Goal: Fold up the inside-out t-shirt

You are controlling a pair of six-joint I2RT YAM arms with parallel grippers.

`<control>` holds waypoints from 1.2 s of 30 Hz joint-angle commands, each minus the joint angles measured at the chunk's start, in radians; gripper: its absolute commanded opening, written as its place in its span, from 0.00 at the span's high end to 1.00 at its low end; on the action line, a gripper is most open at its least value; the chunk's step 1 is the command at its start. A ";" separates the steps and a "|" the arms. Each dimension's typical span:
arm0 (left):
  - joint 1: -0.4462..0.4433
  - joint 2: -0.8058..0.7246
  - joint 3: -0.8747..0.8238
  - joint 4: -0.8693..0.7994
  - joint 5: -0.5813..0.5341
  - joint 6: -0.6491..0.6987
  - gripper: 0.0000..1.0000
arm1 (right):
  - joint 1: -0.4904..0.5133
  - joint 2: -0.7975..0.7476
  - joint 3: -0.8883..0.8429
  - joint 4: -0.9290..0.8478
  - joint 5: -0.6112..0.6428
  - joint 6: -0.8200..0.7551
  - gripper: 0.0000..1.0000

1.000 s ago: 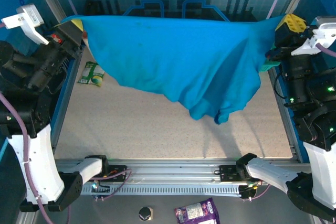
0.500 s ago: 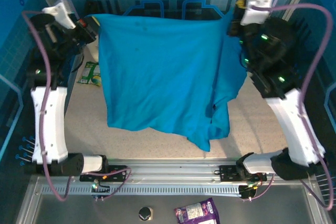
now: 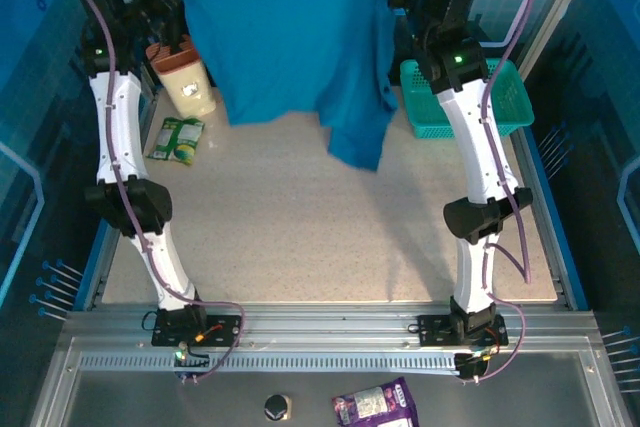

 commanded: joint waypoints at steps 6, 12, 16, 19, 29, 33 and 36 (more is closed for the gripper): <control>0.029 -0.045 -0.035 0.055 0.161 -0.093 1.00 | -0.019 -0.225 -0.297 0.093 -0.076 0.014 1.00; 0.035 -0.334 -0.580 0.002 0.168 0.100 1.00 | 0.003 -0.507 -0.775 -0.041 -0.131 0.051 1.00; 0.036 -0.506 -0.927 -0.062 0.102 0.199 1.00 | 0.026 -0.645 -1.062 -0.143 -0.173 0.149 1.00; 0.035 -0.592 -1.136 -0.099 0.048 0.227 1.00 | 0.044 -0.701 -1.240 -0.192 -0.217 0.239 1.00; 0.046 -0.726 -1.639 -0.106 -0.125 0.210 1.00 | 0.127 -0.700 -1.628 -0.261 -0.330 0.393 1.00; 0.046 -0.789 -1.749 -0.092 -0.159 0.153 1.00 | 0.204 -0.707 -1.695 -0.295 -0.384 0.467 1.00; 0.047 -0.853 -1.786 -0.130 -0.192 0.132 1.00 | 0.267 -0.730 -1.724 -0.351 -0.389 0.510 1.00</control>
